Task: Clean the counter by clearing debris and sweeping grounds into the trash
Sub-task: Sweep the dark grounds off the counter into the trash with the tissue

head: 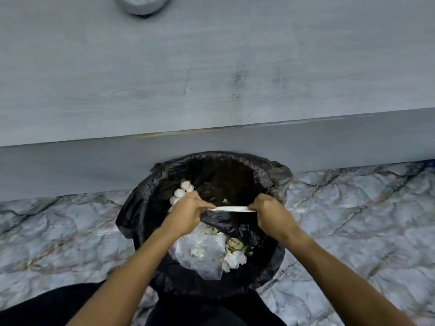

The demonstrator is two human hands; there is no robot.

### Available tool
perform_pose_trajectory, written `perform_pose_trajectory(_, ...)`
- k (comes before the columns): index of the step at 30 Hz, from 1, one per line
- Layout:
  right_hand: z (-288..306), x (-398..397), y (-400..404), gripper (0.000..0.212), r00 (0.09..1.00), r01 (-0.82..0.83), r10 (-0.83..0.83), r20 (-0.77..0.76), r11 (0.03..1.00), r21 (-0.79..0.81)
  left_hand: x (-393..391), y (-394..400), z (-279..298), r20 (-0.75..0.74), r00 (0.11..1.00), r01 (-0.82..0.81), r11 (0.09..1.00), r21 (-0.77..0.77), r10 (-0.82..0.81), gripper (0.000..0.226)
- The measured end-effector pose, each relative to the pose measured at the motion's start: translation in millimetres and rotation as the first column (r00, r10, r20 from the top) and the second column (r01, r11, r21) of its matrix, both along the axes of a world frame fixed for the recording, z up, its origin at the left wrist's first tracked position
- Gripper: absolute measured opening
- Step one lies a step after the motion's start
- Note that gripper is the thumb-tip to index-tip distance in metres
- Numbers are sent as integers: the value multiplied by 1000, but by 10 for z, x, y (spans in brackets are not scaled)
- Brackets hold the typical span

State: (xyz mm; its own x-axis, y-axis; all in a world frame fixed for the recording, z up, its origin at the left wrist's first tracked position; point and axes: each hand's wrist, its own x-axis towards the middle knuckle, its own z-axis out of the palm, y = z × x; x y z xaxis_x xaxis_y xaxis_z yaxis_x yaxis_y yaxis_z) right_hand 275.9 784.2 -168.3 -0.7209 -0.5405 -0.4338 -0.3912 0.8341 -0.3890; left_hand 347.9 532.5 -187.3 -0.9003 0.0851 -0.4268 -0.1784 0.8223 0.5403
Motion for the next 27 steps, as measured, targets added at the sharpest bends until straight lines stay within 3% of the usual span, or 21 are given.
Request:
perform_pose_trajectory(3, -100, -7, -54, 37, 969, 200, -200, 148, 980, 20, -77, 33, -124, 262, 964, 25, 997, 73, -43, 26)
perform_pose_trajectory(5, -22, -176, -95, 35, 940, 284, -284, 191, 958, 31, -306, -52, -25, 273, 962, -33, 996, 84, 9, 25)
perform_pose_trajectory(11, 1095, -938, -185, 33, 960, 270, -279, -8, 936, -228, -1053, -437, 1229, -64, 996, -55, 994, 93, 61, 26)
perform_pose_trajectory(15, 1735, -1696, -514, 30, 934, 209, -307, -181, 883, -421, -1717, -741, 1964, -390, 913, -102, 993, 67, 120, 23)
perform_pose_trajectory(19, 1782, -2537, -1123, 31, 917, 165, -315, -244, 858, -486, -2392, -1056, 1952, -490, 843, -239, 971, 28, 221, 24)
perform_pose_trajectory(27, 1290, -3387, -2040, 41, 936, 2, -115, -334, 946, -323, -2891, -1710, 1306, -549, 798, -300, 954, -3, 249, 37)
